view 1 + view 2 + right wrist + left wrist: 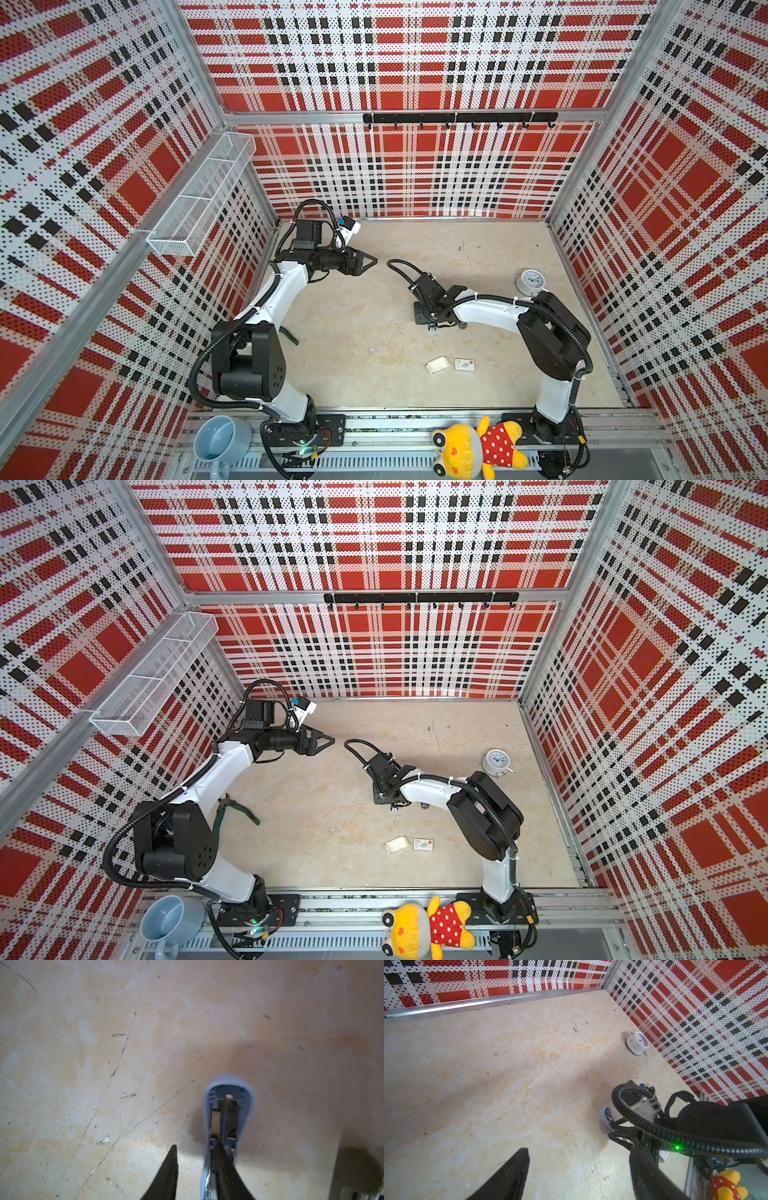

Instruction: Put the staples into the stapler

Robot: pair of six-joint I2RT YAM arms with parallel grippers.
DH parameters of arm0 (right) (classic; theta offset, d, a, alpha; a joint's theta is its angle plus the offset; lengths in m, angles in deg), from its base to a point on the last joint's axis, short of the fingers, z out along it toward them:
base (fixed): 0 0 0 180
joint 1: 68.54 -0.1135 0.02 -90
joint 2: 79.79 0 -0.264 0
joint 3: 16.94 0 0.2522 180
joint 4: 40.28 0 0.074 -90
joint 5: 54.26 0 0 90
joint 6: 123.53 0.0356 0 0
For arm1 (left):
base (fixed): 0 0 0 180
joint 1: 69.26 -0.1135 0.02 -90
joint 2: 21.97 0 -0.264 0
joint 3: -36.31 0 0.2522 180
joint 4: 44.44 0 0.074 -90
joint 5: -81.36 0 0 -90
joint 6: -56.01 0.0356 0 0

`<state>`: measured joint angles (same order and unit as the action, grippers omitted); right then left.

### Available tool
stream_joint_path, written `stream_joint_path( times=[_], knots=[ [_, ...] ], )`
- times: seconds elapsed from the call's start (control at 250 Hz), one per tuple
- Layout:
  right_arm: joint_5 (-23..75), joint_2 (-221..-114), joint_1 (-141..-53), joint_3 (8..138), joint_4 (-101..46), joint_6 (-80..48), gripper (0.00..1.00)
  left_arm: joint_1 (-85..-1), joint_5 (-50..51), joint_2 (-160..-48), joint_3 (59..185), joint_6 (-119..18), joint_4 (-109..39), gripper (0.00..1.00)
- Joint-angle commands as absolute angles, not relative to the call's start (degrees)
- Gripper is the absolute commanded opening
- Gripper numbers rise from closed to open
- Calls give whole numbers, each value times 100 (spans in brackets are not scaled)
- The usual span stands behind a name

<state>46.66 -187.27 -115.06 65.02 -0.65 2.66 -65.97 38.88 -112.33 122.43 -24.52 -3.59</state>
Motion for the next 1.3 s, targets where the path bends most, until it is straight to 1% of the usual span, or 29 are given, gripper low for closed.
stream_joint_path(
  times=[0.0,0.524,0.684,0.768,0.96,1.02,1.136,1.196,1.293],
  knots=[
    [4655,-18579,-11503,6335,-35,371,32,-6661,3899,-11097,12265,-2423,-308,78],
    [4514,-18491,-11602,6211,-34,400,31,-6661,3900,-11079,12232,-2447,-326,78],
    [4602,-18315,-11625,6190,-68,365,31,-6664,3891,-11072,12239,-2448,-343,78],
    [4818,-18147,-11629,6194,-64,341,32,-6655,3890,-11098,12291,-2428,-361,78],
    [5099,-17820,-11610,6013,56,339,35,-6656,3886,-11325,12767,-2139,-47,79],
    [4987,-17846,-11544,5953,43,347,36,-6657,3882,-11388,12868,-2097,-9,80],
    [4737,-17852,-11497,5721,-362,352,36,-6656,3939,-11515,13004,-2045,88,86],
    [4655,-17831,-11451,5545,-677,319,36,-6661,3999,-11616,13144,-2036,241,86],
    [4657,-17899,-11443,5552,-709,200,36,-6680,4079,-11715,13268,-2073,378,86]
  ],
)
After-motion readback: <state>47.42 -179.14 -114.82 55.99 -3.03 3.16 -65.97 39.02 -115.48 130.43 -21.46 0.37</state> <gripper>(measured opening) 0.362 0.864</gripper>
